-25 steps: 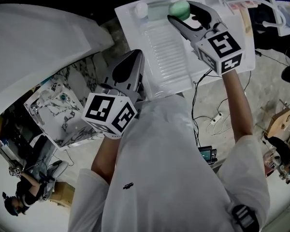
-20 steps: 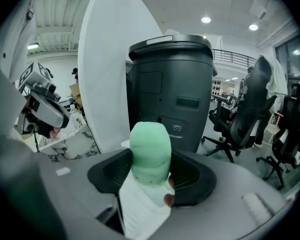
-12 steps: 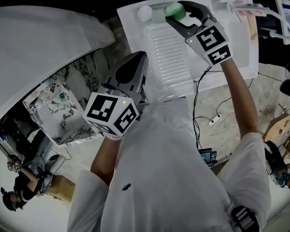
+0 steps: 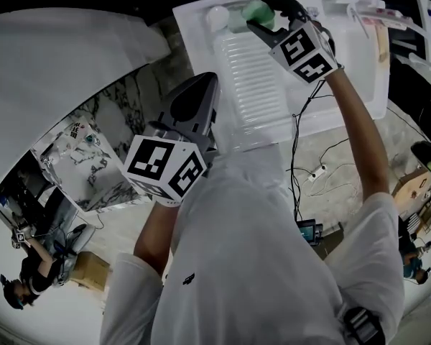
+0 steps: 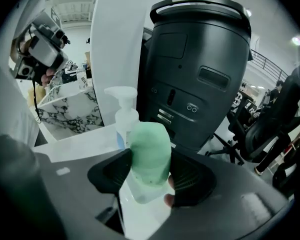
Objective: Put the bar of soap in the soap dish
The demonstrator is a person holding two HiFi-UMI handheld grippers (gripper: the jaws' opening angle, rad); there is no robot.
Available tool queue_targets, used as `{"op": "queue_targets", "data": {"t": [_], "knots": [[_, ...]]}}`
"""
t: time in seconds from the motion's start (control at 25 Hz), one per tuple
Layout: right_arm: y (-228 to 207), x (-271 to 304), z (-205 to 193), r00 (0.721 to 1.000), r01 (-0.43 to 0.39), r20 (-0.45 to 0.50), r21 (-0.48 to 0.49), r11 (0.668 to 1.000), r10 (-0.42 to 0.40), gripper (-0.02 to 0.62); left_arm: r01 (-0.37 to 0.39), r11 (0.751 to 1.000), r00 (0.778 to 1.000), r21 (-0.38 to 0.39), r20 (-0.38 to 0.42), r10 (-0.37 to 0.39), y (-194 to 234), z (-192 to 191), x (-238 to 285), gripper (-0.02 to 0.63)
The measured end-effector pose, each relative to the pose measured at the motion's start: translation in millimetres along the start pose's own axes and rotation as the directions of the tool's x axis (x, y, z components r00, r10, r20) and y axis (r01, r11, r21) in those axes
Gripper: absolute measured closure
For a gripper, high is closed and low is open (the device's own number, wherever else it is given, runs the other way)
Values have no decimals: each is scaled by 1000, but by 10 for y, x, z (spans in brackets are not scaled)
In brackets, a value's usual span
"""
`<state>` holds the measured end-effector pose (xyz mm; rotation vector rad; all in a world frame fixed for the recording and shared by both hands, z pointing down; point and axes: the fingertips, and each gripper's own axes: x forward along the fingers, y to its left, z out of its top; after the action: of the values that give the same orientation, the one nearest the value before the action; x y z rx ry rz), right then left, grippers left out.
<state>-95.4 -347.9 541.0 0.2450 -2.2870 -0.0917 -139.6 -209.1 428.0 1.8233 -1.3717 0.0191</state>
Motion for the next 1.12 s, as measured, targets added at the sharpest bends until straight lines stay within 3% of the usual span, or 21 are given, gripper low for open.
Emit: {"op": "queue_targets", "data": {"t": [0.48,0.96,1.12], "knots": [[104,381,-394,986,-74,-157,-108,991,57,341,-5,1000,1000,-29,-19,4,179,30,73,597],[186,539,-573,967,-98,-252,-289,952,23,339,-7,999,1000,-43,-26,6,228,18,89,597],[177,556,-588,964,-102,-264,-301,948,19,339,-7,999,1000,-45,-25,6,220,22,85,597]]}}
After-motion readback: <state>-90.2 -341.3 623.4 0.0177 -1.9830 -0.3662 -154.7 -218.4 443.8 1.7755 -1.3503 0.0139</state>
